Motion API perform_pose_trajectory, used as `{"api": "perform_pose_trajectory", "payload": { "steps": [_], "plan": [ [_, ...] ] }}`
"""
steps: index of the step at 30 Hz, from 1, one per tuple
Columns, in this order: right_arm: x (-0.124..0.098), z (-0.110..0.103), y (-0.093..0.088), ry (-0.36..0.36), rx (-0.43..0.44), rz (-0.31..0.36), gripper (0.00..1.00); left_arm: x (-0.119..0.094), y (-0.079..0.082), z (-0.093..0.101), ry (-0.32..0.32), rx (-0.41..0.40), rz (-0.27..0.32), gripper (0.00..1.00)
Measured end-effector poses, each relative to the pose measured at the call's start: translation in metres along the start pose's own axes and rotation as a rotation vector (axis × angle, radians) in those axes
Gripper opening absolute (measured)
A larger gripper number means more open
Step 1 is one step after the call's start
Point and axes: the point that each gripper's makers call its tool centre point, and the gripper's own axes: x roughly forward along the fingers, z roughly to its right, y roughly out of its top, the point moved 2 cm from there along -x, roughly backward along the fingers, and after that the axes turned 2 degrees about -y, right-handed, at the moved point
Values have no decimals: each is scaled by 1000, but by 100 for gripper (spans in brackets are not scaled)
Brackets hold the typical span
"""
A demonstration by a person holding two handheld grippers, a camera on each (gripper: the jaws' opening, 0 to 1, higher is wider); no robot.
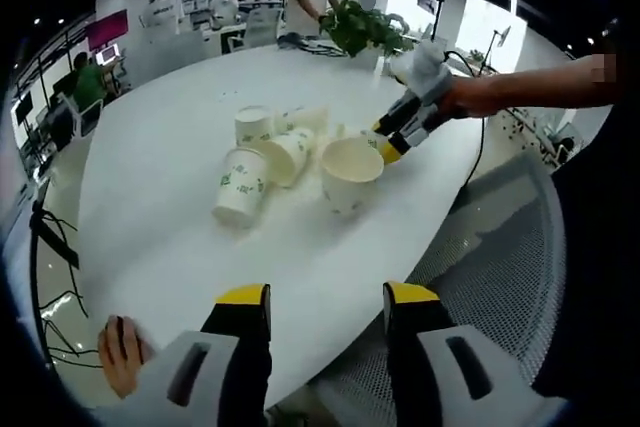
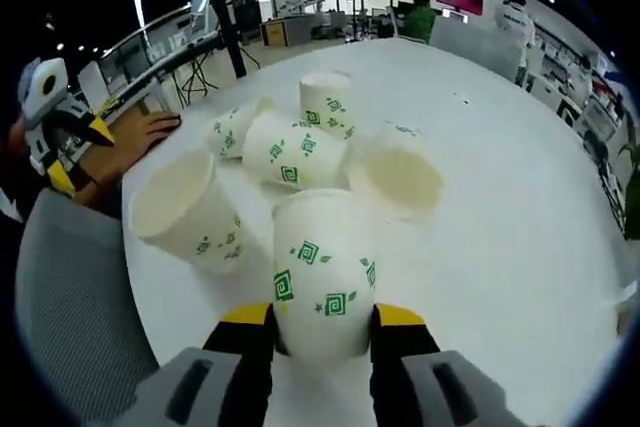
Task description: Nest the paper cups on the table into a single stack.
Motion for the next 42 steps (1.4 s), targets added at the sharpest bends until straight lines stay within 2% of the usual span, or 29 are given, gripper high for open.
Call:
{"api": "perform_pose_trajectory", "payload": {
  "steps": [8, 14, 21, 29, 35, 42],
  "plan": [
    [-19, -11, -10, -2, 19, 15, 36, 3, 4, 2, -19, 27, -6, 43],
    [-24, -10, -16, -9, 22, 22, 36, 5, 8, 0, -25, 42, -1, 43],
    [-33, -6, -19, -33, 41, 53, 36, 0, 20, -1, -26, 55, 15, 44],
    [-49, -2, -5, -56, 48, 102, 36, -1, 37, -7, -37, 52, 51, 44],
    [-52, -4, 7, -56, 45, 128, 36, 0, 51, -11, -49, 58, 75, 44],
    [-53, -10, 29, -47, -4, 172, 36, -2, 79, -13, -63, 81, 109, 44]
  ]
}}
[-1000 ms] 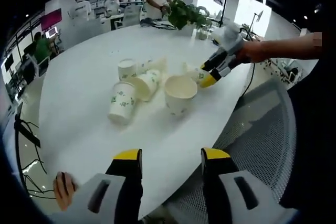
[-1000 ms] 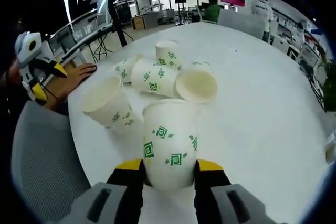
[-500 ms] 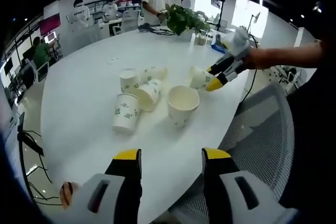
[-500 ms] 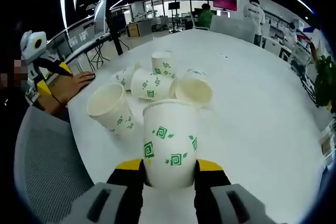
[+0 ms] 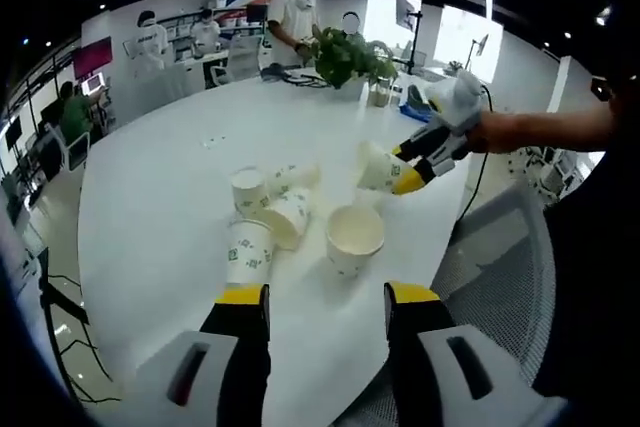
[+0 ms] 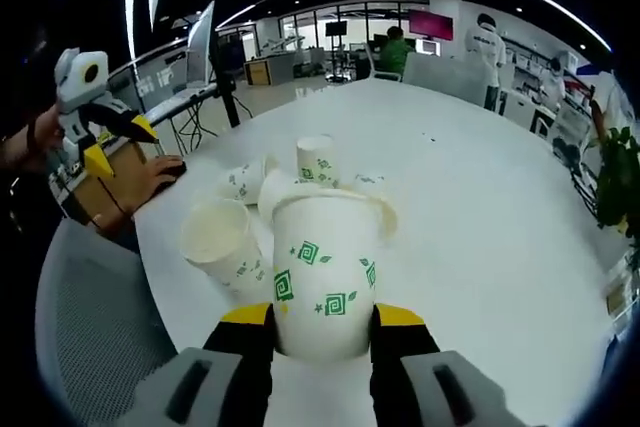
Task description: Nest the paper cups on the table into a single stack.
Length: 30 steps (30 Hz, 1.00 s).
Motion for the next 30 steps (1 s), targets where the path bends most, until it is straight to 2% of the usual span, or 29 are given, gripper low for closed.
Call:
{"api": "perform_pose_trajectory", "payload": {
  "steps": [2, 4, 9, 12, 16, 22, 23, 30],
  "plan": [
    [-5, -3, 7, 3, -19, 11, 36, 2, 6, -1, -7, 4, 12, 44],
    [-6, -10, 19, 14, -35, 29, 36, 1, 18, 1, -19, 5, 29, 44],
    [-2, -23, 38, 48, -68, 80, 36, 9, 40, 0, -40, 28, 55, 44],
    [1, -33, 42, 62, -96, 91, 36, 12, 55, 4, -65, 44, 66, 45],
    [3, -46, 52, 84, -125, 114, 36, 20, 66, 8, -97, 67, 68, 45],
    [-1, -56, 68, 103, -180, 147, 36, 31, 72, 17, -154, 110, 37, 45],
    [-1, -57, 71, 107, -190, 152, 36, 33, 74, 14, -163, 113, 36, 45],
    [2, -70, 83, 137, -244, 175, 36, 43, 78, 24, -218, 98, 34, 44]
  ]
}}
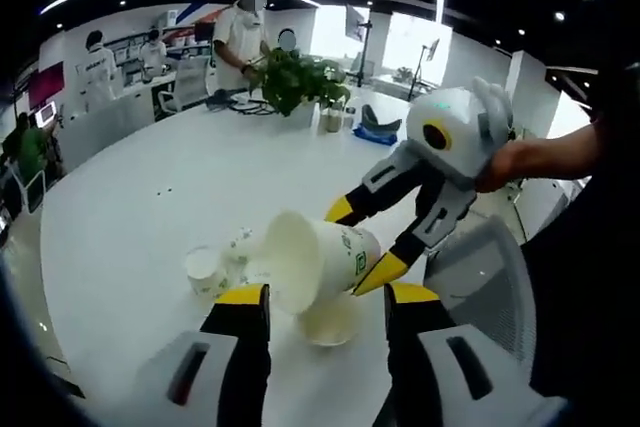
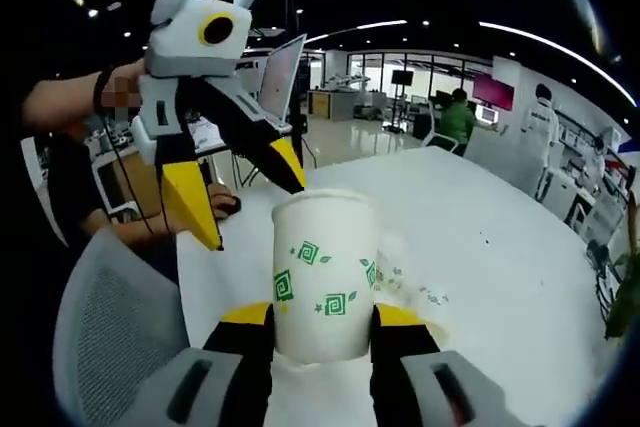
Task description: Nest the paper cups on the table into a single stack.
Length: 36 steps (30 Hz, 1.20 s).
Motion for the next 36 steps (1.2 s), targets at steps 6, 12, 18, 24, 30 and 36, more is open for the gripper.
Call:
{"api": "perform_pose_trajectory", "payload": {
  "steps": [6, 12, 18, 24, 30, 36],
  "plan": [
    [2, -9, 12, 24, -40, 22, 36, 3, 12, 8, -77, -95, 71, 40],
    [1, -19, 22, 34, -80, 38, 36, 4, 12, 5, -93, -117, 77, 35],
    [2, -29, 30, 52, -113, 50, 36, 6, 10, 6, -117, -123, 67, 28],
    [5, -32, 30, 55, -154, 40, 36, 8, 9, 11, -133, -139, 70, 17],
    [5, -35, 33, 57, -150, 45, 35, 9, 8, 21, -166, -126, 61, 4],
    [6, -35, 29, 51, -163, 31, 35, 13, 1, 26, -168, -93, 19, 1]
  ]
}}
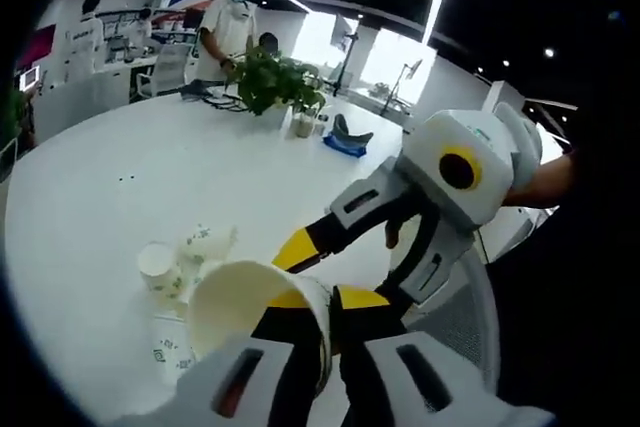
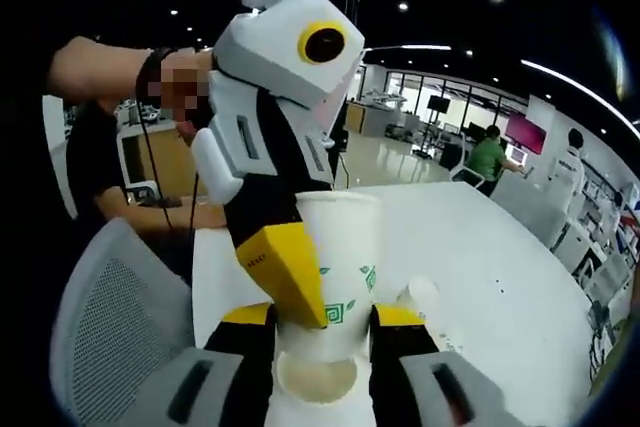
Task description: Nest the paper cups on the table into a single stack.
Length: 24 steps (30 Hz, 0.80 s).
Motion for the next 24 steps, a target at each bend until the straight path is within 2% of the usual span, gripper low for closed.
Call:
{"api": "perform_pose_trajectory", "payload": {
  "steps": [6, 12, 18, 24],
  "plan": [
    [-4, 0, -9, -18, 32, -25, 40, 2, -8, 2, 22, 43, -52, 0],
    [-12, 0, -26, -35, 55, -62, 53, 2, -11, 1, 41, 76, -87, 0],
    [-28, 2, -40, -77, 155, -65, 59, 3, -16, 4, 53, 128, -135, 0],
    [-41, 8, -55, -109, 215, -77, 68, 3, -21, 2, 67, 182, -188, 0]
  ]
}}
